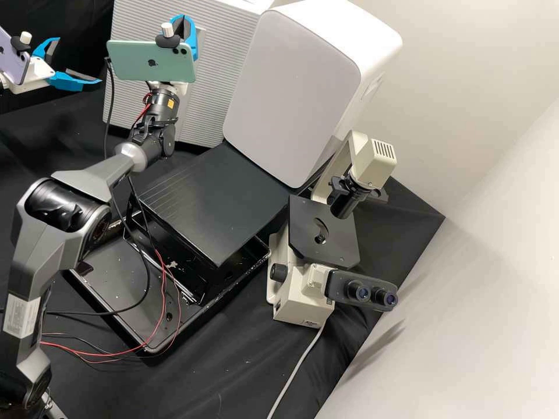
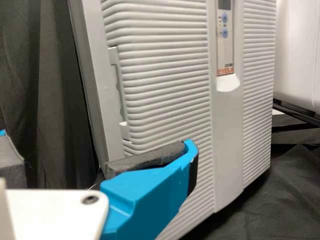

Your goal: Close the incubator door

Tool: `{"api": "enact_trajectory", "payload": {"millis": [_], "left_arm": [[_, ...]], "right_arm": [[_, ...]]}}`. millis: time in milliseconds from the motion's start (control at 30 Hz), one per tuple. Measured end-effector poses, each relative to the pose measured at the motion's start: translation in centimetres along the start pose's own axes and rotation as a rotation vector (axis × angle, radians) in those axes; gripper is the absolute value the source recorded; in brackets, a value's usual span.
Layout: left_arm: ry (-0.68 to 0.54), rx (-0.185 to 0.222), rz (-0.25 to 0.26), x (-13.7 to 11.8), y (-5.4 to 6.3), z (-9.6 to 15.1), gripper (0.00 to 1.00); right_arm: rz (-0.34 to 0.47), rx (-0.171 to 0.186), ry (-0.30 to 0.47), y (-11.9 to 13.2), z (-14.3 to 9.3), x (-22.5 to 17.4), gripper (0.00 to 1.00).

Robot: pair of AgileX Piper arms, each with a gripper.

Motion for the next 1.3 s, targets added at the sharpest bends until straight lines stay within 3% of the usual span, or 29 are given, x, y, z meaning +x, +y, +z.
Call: {"api": "enact_trajectory", "payload": {"millis": [633,900,1267,1300], "left_arm": [[0.0,0.0,0.0,0.0,0.0,0.0,1.0],[0.0,0.0,0.0,0.0,0.0,0.0,1.0],[0.0,0.0,0.0,0.0,0.0,0.0,1.0],[0.0,0.0,0.0,0.0,0.0,0.0,1.0]], "right_arm": [[-0.026,0.012,-0.019,-0.9,0.8,-1.4,0.0],[-0.043,0.025,-0.063,-1.0,1.8,-6.0,0.0],[0.071,0.032,-0.139,0.6,1.6,-14.5,0.0],[0.081,0.024,-0.155,0.7,1.6,-15.1,1.0]]}}
